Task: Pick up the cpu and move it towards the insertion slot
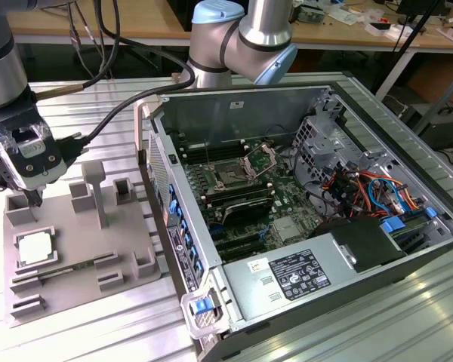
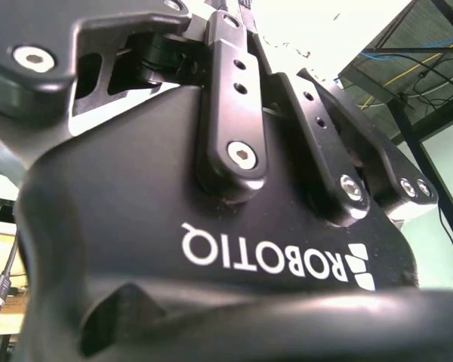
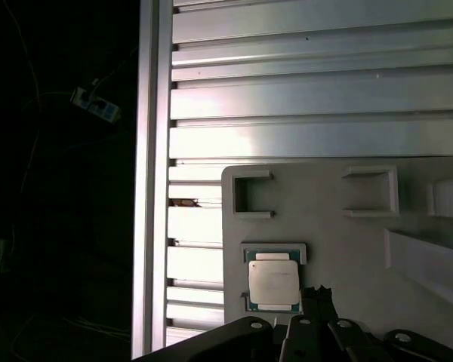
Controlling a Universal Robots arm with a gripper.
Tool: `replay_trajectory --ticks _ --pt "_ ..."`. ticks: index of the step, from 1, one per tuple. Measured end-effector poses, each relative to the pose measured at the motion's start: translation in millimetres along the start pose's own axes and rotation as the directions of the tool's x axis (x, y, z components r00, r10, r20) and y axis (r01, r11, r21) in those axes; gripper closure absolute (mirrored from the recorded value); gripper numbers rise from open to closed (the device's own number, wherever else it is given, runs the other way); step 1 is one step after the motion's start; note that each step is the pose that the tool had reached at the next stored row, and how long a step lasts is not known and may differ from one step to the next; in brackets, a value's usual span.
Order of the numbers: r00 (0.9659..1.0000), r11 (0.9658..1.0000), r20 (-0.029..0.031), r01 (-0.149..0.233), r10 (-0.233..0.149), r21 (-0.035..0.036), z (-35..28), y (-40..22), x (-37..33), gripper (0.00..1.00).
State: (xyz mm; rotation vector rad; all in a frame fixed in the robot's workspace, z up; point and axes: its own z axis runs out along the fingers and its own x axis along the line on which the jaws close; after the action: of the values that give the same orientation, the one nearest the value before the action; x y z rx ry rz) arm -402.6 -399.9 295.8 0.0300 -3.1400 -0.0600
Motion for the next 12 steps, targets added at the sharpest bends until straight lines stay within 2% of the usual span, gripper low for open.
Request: replay_trajectory --ticks 12 --pt "1.0 1.0 0.0 0.0 0.0 0.0 3.0 -0.2 1.4 0.89"
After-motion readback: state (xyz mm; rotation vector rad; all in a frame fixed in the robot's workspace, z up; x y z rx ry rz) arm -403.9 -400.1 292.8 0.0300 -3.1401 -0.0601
